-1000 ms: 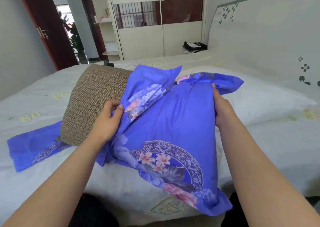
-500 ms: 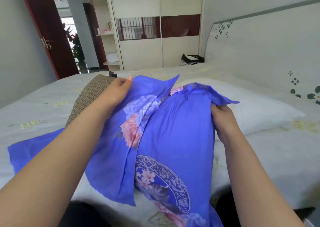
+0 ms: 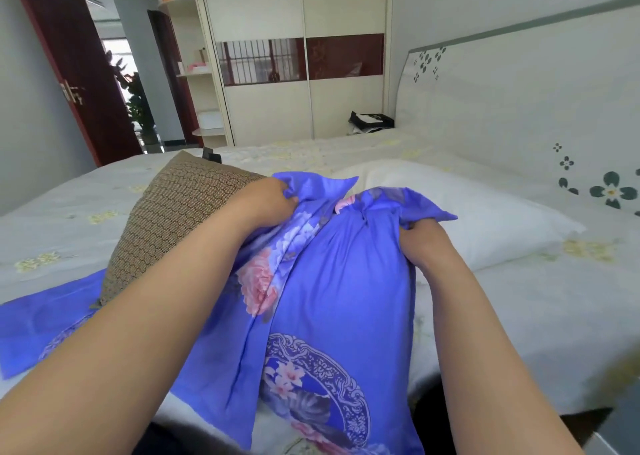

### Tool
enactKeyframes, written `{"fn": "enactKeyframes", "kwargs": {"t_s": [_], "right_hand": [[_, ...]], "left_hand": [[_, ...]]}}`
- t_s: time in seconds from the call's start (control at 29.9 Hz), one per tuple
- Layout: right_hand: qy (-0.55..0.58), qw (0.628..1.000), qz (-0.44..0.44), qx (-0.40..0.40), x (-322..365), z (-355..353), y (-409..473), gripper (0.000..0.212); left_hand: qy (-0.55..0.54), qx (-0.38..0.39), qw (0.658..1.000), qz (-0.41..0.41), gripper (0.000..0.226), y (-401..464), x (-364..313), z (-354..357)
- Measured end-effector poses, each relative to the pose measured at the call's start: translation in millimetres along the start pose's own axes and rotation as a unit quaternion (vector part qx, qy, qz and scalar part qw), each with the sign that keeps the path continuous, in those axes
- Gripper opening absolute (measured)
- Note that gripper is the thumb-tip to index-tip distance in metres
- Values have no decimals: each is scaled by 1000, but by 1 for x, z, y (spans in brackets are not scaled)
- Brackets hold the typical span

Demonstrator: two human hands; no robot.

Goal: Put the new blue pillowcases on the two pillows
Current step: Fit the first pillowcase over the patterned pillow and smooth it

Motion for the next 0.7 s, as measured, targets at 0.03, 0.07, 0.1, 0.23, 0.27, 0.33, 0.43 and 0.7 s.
{"fn": "enactKeyframes", "kwargs": {"t_s": [0.03, 0.07, 0.1, 0.23, 0.27, 0.33, 0.43, 0.7], "right_hand": [[0, 1000, -7, -6, 3, 3, -1, 23], [-7, 1000, -17, -16, 6, 8, -4, 24], [-13, 999, -29, -29, 9, 13, -7, 24], [25, 992, -68, -104, 16, 25, -19, 32], [52, 989, -63, -119, 16, 24, -18, 34], [112, 981, -50, -148, 16, 21, -17, 37], [222, 954, -47, -196, 18, 22, -22, 37], [348, 895, -96, -261, 24, 26, -38, 22]], "left_hand": [[0, 0, 1000, -5, 26, 3, 2, -4], [-9, 5, 1000, -13, 24, 6, 5, -6], [-22, 10, 999, -21, 28, 9, 6, -8], [-1, 33, 999, -30, 58, 17, -2, -15], [7, 38, 999, -27, 56, 20, -5, -18], [18, 28, 999, -16, 44, 27, -9, -22], [14, -9, 1000, -13, 25, 37, -4, -22], [176, -132, 975, -37, 10, 34, 45, -54]]}}
Point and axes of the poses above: each hand's wrist, its own y-axis towards the middle knuckle, its own z-axis out of the palm, x = y × z, the point moved 5 cm from there along y, towards the middle knuckle, and after that the axes turned 15 degrees about y, right-handed, at the moved point
